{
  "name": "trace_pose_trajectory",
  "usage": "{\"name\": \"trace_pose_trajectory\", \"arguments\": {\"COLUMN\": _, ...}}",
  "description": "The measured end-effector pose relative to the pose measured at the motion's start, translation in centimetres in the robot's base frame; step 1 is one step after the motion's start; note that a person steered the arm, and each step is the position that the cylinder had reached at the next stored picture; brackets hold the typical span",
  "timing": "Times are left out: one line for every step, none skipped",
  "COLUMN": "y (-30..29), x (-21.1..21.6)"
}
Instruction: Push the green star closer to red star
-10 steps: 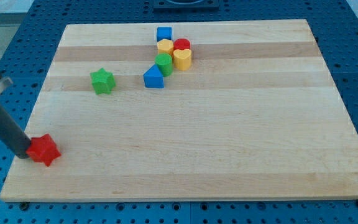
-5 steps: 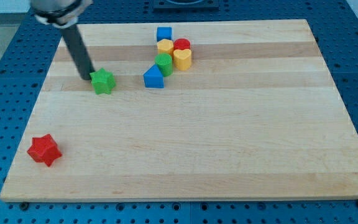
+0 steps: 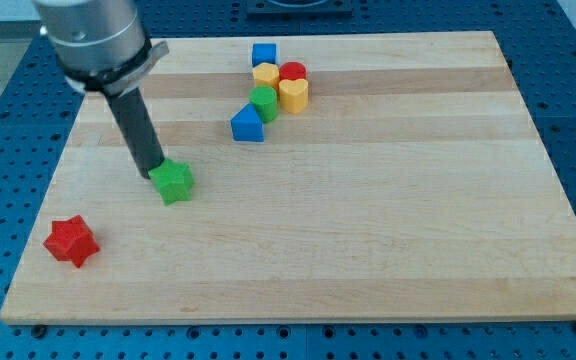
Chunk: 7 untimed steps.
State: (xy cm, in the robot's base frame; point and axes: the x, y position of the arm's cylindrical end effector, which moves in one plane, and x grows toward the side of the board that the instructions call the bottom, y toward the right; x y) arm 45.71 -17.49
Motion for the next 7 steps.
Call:
{"name": "trace_pose_trajectory", "arguments": {"y": 3.2, "x": -2.6}}
{"name": "trace_pose_trajectory", "arguments": {"y": 4.5, "x": -3.4}}
{"name": "trace_pose_trajectory", "arguments": {"y": 8.2, "x": -2.2}}
{"name": "trace_pose_trajectory", "arguments": {"y": 6.2, "x": 0.5}}
{"name": "trace_pose_trajectory", "arguments": {"y": 3.6, "x": 3.1}}
{"name": "trace_pose_trajectory", "arguments": {"y": -0.6, "x": 5.8}}
{"name": "trace_pose_trajectory", "arguments": {"y": 4.4, "x": 5.2}}
